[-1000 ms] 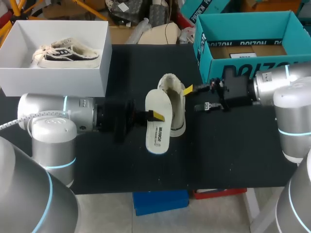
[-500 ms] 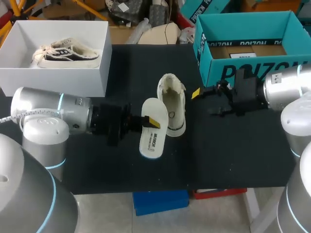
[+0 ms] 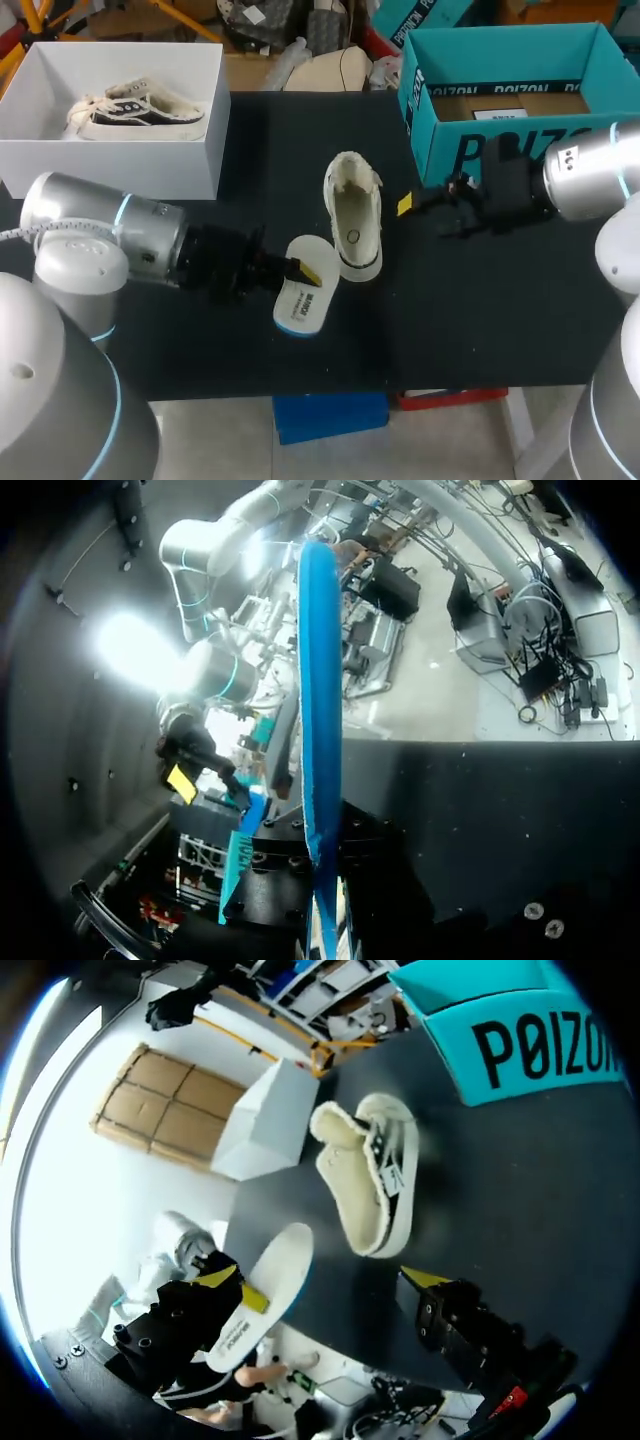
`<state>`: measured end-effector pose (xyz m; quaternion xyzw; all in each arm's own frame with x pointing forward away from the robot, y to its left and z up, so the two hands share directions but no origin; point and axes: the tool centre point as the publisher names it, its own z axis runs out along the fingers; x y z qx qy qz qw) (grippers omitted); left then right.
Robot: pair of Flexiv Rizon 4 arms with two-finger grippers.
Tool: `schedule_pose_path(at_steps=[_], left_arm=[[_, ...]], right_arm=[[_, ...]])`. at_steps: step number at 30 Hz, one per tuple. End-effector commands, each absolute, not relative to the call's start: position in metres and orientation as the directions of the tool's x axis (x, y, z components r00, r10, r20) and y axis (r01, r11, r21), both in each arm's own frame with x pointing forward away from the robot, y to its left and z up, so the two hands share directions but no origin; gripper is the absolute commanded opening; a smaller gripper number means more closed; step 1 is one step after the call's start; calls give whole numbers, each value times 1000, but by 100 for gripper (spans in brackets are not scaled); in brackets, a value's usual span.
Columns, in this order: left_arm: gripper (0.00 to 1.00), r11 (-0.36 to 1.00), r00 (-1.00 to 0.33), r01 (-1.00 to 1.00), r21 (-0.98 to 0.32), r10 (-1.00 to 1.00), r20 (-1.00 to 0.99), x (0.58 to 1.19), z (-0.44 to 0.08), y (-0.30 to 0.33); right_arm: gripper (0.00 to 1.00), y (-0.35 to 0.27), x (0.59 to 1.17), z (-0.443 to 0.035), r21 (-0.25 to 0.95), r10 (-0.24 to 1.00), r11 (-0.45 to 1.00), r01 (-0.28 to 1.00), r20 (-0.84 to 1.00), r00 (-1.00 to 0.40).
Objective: Take the shoe out of the shoebox, open the shoe tongue, remove and reinsert the insole, then place the shoe into the shoebox
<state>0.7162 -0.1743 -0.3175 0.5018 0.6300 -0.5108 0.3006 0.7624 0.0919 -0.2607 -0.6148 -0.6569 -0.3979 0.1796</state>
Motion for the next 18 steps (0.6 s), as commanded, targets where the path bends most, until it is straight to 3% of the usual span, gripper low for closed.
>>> schedule_pose_path(at_steps=[1, 8, 18], left_arm=[[0, -43, -314, 934, -354, 373, -873, 720, -314, -179], [0, -81, -339, 905, -418, 455, -823, 714, -313, -189], [0, -137, -276, 891, -433, 595, -755, 729, -325, -215]], right_arm=[[100, 71, 742, -242, 318, 661, -40, 947, 720, -213], [100, 62, 724, -237, 335, 673, -8, 942, 699, -243], [100, 62, 724, -237, 335, 673, -8, 942, 699, -243]])
